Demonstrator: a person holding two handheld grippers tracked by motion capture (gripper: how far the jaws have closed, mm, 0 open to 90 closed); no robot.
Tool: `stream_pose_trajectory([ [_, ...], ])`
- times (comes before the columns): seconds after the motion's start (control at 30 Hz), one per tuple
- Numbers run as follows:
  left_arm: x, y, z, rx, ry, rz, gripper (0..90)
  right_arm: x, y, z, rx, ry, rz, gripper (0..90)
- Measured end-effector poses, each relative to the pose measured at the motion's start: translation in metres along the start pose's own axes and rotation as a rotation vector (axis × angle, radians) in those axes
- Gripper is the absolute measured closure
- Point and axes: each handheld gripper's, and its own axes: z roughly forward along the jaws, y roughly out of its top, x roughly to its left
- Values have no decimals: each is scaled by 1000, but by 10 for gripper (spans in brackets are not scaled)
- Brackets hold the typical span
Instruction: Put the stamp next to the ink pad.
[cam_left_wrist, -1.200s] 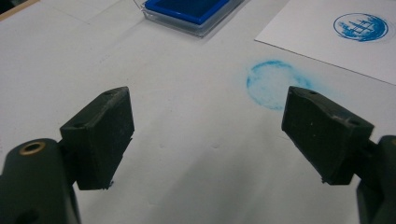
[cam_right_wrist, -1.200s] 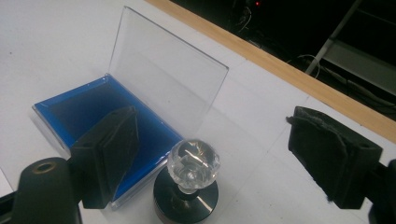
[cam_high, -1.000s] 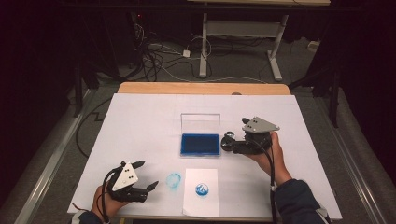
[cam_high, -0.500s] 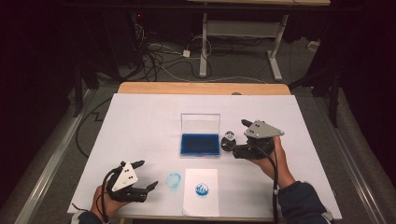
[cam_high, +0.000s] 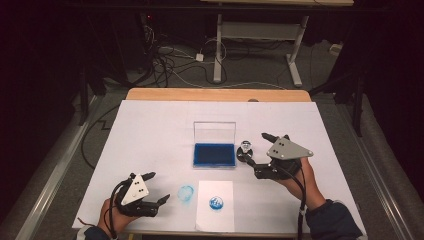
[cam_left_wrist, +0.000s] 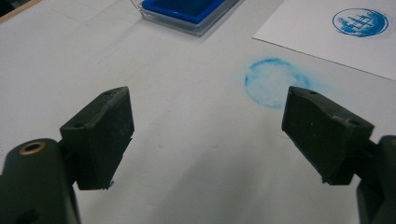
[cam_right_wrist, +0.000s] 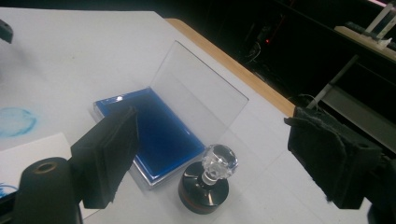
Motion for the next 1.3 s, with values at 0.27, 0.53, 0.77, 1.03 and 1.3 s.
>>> stream_pose_trajectory([
  [0.27, 0, 0, 1, 3, 0, -1, 160, 3, -3, -16, -19, -1, -19, 163],
  [0.53, -1, 0, 1, 5, -1, -1, 160, 3, -9, -31, -34, -8, -30, 164],
  [0.77, -1, 1, 1, 6, 1, 2, 160, 2, -17, -41, -49, -6, -35, 165],
  [1.03, -1, 1, 1, 8, 2, 5, 159, 0, -28, -50, -38, -19, -24, 165],
  [1.3, -1, 1, 1, 10, 4, 8, 159, 0, -42, -55, -5, -46, -25, 165],
])
